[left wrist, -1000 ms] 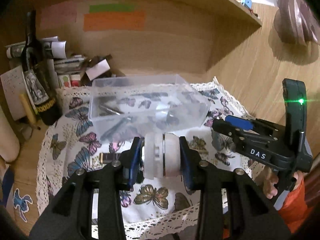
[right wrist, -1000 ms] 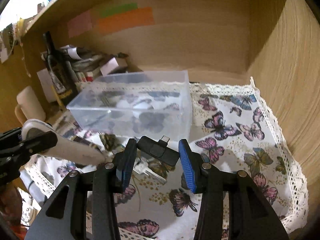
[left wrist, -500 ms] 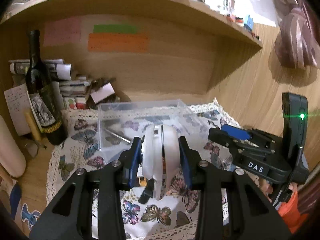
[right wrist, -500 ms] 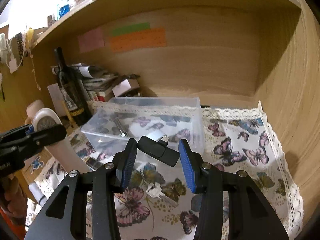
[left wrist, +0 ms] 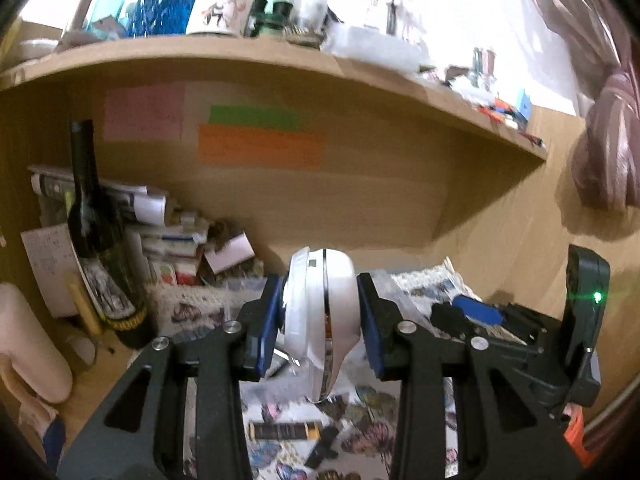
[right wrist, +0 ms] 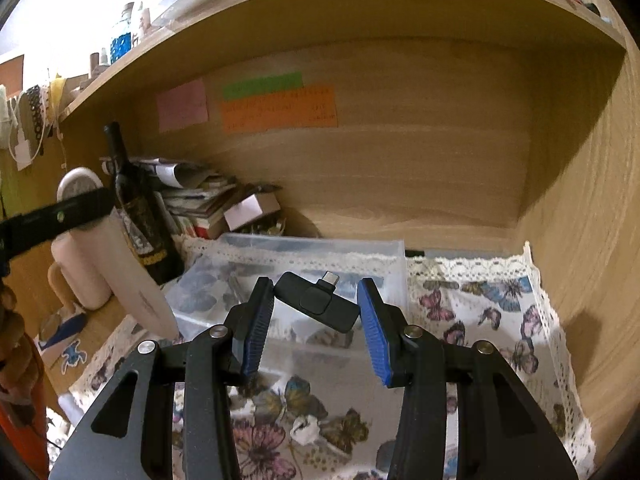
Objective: Organize rigid objects
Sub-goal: 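Lift both items into the clear box and open both grippers, then grasp the black plug with the left gripper while the right gripper grasps the silver key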
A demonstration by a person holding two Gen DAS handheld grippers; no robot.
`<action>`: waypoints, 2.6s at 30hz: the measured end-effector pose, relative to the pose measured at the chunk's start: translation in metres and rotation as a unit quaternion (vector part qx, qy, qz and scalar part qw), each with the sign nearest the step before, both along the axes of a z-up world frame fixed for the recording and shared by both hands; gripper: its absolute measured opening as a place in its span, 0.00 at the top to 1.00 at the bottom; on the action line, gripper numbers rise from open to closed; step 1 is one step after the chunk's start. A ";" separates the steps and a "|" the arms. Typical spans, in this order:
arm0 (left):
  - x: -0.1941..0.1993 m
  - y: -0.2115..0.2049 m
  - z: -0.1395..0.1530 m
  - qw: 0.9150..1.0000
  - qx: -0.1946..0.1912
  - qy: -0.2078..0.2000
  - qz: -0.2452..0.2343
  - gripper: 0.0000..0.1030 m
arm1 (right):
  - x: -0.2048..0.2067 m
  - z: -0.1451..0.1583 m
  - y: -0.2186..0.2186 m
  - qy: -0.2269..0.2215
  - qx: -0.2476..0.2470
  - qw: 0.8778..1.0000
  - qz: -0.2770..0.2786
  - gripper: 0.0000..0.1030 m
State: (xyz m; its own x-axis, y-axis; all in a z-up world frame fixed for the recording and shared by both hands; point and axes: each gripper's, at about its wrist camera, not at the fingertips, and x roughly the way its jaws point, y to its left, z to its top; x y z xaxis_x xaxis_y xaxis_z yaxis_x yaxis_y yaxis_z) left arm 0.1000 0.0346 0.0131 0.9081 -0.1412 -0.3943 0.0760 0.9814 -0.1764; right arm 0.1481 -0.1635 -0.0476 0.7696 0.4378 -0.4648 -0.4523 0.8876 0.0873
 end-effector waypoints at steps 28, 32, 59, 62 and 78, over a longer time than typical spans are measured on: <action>0.135 0.009 -0.085 0.988 -0.034 0.151 -0.011 0.64 | 0.074 -0.067 0.013 0.102 -0.048 0.994 -0.016 0.61; 0.146 0.009 -0.097 0.984 -0.034 0.172 -0.006 0.64 | 0.075 -0.069 0.017 0.098 -0.057 0.993 -0.013 0.61; 0.059 -0.003 -0.049 0.994 0.045 0.096 0.027 0.20 | 0.024 -0.028 0.005 0.033 -0.026 0.999 -0.003 0.24; 0.042 -0.001 -0.050 0.994 0.053 0.092 0.036 0.11 | 0.011 -0.026 0.004 0.023 -0.031 0.999 -0.001 0.20; 0.006 -0.005 -0.123 0.980 0.056 0.189 0.030 0.07 | -0.009 -0.080 -0.014 0.106 -0.064 0.992 -0.008 0.19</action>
State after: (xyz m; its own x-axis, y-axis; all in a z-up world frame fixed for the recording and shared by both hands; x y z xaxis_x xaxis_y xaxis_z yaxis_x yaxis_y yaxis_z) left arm 0.1063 0.0295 -0.1099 0.7003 -0.0286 -0.7133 -0.0330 0.9968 -0.0724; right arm 0.1392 -0.1774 -0.1278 0.6558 0.3527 -0.6675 -0.4211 0.9047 0.0644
